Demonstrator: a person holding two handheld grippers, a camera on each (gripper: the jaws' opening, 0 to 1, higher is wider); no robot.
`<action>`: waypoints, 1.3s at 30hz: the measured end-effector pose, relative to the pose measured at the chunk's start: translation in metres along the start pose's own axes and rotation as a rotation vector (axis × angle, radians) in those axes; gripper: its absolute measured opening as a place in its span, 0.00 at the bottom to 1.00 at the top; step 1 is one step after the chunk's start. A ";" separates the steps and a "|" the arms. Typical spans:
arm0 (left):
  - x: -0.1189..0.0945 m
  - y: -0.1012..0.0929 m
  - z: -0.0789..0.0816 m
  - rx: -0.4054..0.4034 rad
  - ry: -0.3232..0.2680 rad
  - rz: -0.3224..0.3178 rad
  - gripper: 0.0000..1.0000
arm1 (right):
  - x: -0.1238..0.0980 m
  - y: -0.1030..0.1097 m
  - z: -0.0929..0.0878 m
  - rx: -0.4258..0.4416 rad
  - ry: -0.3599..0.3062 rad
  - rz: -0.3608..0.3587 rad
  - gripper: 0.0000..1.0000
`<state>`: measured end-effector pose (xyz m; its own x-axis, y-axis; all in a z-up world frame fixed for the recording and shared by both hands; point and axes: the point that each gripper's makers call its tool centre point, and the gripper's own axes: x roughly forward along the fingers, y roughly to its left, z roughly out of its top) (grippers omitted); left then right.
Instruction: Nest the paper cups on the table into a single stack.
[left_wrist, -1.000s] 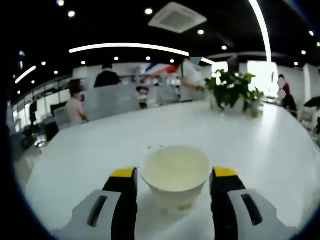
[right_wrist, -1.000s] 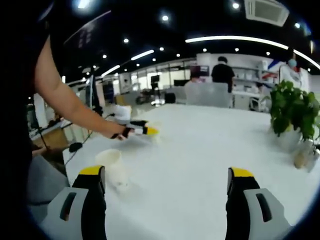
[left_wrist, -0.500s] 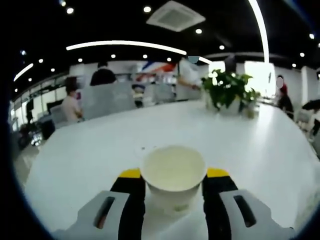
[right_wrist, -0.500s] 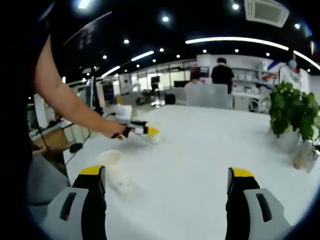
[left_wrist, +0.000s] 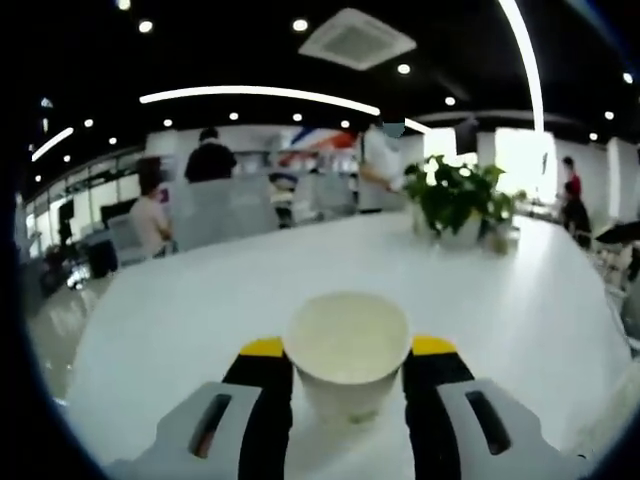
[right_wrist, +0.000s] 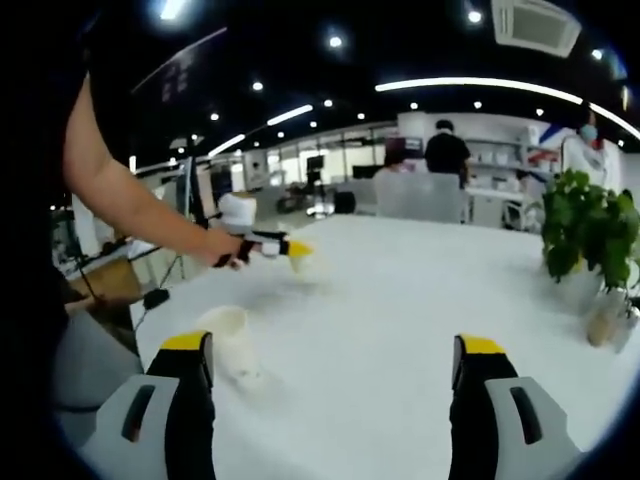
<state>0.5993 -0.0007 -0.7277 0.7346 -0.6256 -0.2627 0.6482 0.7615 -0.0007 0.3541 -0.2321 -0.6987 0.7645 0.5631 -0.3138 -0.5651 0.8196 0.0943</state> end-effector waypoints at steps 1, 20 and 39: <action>-0.002 0.000 0.005 -0.004 -0.004 -0.006 0.41 | 0.000 0.001 -0.001 0.001 0.001 0.005 0.97; -0.035 -0.010 0.096 0.053 -0.051 -0.046 0.41 | -0.004 0.000 0.000 -0.014 0.032 0.027 1.00; -0.061 -0.023 0.127 0.053 -0.081 -0.030 0.41 | -0.008 0.011 -0.002 -0.039 0.031 0.042 1.00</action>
<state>0.5644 -0.0016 -0.5892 0.7271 -0.6613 -0.1841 0.6783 0.7335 0.0439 0.3414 -0.2278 -0.6972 0.7301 0.5931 -0.3395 -0.6088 0.7901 0.0710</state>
